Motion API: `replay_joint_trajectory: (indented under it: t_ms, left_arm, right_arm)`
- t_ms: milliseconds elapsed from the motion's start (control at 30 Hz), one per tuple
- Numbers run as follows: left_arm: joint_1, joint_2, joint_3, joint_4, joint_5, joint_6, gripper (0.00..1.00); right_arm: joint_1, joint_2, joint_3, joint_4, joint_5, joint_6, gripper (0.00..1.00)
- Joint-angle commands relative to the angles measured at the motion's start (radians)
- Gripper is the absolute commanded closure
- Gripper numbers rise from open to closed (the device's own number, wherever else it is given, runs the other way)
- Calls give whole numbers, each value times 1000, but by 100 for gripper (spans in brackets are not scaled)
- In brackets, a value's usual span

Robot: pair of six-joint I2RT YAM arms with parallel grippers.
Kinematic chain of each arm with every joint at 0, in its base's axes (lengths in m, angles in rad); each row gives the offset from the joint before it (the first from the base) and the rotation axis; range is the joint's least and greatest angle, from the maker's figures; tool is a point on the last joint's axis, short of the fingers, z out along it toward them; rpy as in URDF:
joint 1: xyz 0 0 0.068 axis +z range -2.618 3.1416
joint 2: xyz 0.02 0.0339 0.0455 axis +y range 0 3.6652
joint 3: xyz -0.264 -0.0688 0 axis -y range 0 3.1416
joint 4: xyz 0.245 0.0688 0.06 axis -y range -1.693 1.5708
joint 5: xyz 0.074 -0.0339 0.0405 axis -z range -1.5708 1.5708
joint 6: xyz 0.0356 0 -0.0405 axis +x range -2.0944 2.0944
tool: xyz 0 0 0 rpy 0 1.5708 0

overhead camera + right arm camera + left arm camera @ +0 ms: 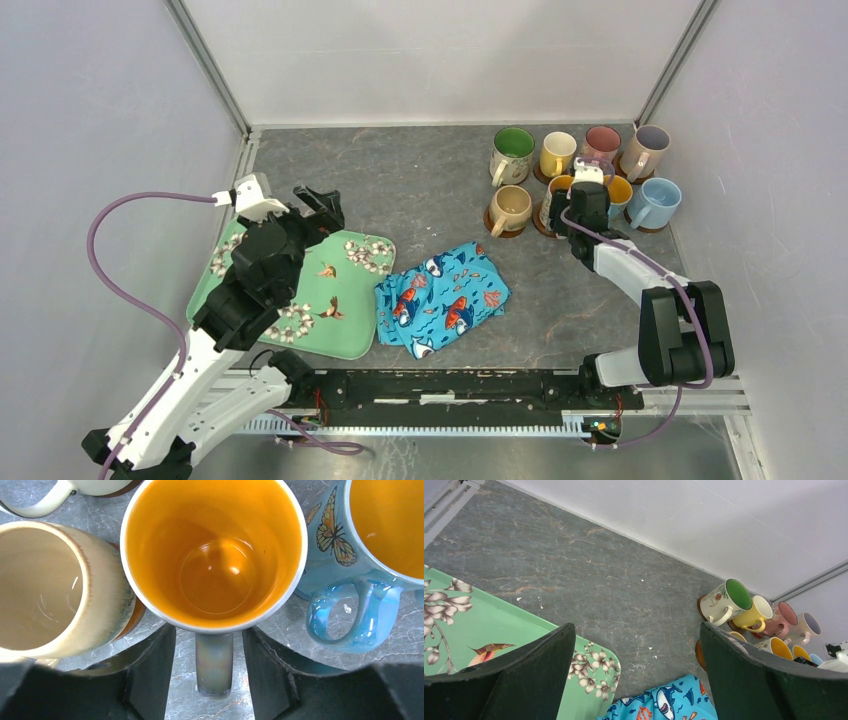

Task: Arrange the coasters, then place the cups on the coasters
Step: Place the cup on the coaster, then reset both arms

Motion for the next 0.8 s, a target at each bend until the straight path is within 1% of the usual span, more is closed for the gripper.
replay_joint_trajectory:
  t_ms: [0, 33, 100, 300, 633, 767]
  left_arm:
    - [-1, -1, 1, 6, 13, -14, 0]
    - [-1, 0, 1, 7, 16, -13, 0]
    - [-1, 5, 2, 9, 21, -11, 0]
    - [-1, 20, 2, 22, 38, -11, 0]
    - [-1, 50, 4, 36, 84, 11, 0]
    - [-1, 72, 4, 47, 116, 23, 0]
  right_arm:
    - [-4, -43, 65, -2, -7, 9, 39]
    - [-4, -49, 69, -10, -8, 10, 37]
    - [-3, -62, 81, -33, -8, 10, 29]
    - [-4, -105, 121, -123, -9, 12, 2]
    - [-2, -238, 143, -219, -32, -1, 2]
    - [5, -294, 152, -241, -63, -6, 2]
